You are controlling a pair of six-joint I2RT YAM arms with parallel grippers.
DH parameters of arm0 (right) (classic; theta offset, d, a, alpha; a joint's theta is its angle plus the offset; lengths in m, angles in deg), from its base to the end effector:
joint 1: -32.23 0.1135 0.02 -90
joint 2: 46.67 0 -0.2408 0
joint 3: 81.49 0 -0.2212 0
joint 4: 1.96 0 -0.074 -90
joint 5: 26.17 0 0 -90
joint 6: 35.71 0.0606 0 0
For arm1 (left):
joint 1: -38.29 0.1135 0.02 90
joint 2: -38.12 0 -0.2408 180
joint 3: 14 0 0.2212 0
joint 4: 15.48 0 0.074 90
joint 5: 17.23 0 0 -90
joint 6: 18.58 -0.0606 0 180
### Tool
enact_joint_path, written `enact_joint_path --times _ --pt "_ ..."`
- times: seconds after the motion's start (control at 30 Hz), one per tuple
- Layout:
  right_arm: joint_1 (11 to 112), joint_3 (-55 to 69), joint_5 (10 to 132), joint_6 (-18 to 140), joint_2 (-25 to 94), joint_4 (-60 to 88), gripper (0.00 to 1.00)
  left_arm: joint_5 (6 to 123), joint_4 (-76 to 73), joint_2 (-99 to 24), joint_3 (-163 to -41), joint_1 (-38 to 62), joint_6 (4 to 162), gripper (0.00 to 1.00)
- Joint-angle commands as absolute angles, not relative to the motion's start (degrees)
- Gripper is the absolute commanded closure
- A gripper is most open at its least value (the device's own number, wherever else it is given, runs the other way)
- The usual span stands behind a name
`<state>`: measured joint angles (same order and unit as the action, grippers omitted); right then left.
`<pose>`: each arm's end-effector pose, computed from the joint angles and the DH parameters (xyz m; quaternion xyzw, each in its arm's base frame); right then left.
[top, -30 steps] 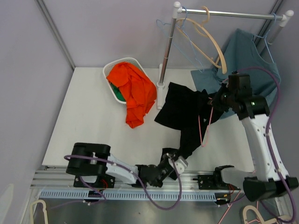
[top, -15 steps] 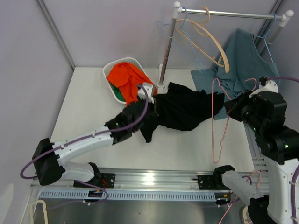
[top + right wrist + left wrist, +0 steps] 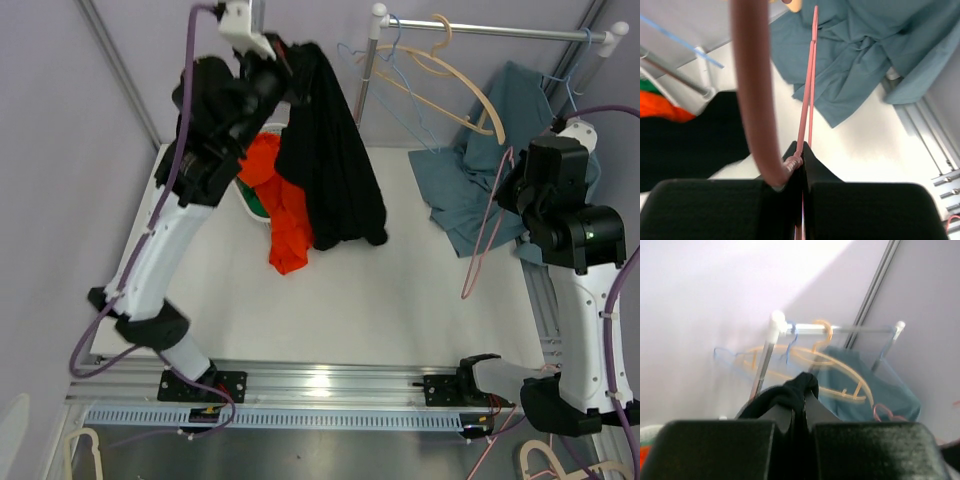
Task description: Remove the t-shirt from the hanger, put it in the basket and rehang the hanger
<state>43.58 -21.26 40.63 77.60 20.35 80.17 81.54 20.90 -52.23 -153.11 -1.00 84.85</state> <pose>0.1742 0.0106 0.4476 0.1890 0.8305 -0.0185 0.5236 0.2365 -0.1816 0.5493 0.0818 0.6224 -0.3020 0.7174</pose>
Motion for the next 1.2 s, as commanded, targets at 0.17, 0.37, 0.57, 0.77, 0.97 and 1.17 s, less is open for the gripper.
enact_joint_path --times 0.17,0.37,0.57,0.77,0.97,1.17 --pt "35.23 -19.19 41.15 74.25 20.92 75.75 1.00 78.30 0.47 -64.47 -168.47 0.75 71.87 0.99" --pt "30.82 -20.23 47.30 71.35 22.67 68.89 1.00 73.92 -3.52 -66.81 -174.82 8.92 71.06 0.99" --pt "30.74 -25.95 56.78 69.50 26.98 66.17 1.00 71.53 -7.56 -67.35 -175.55 14.81 74.76 0.99" --pt "30.74 -29.81 70.22 69.32 30.23 69.31 1.00 71.27 -10.64 -65.42 -175.90 21.56 75.80 1.00" --pt "30.74 -30.79 76.84 69.67 29.89 71.87 1.00 71.44 -10.71 -65.77 -167.30 27.91 81.17 0.99" --pt "30.74 -31.40 78.15 71.08 29.96 71.87 1.00 77.07 -4.33 -76.48 -162.10 28.44 85.56 0.99"
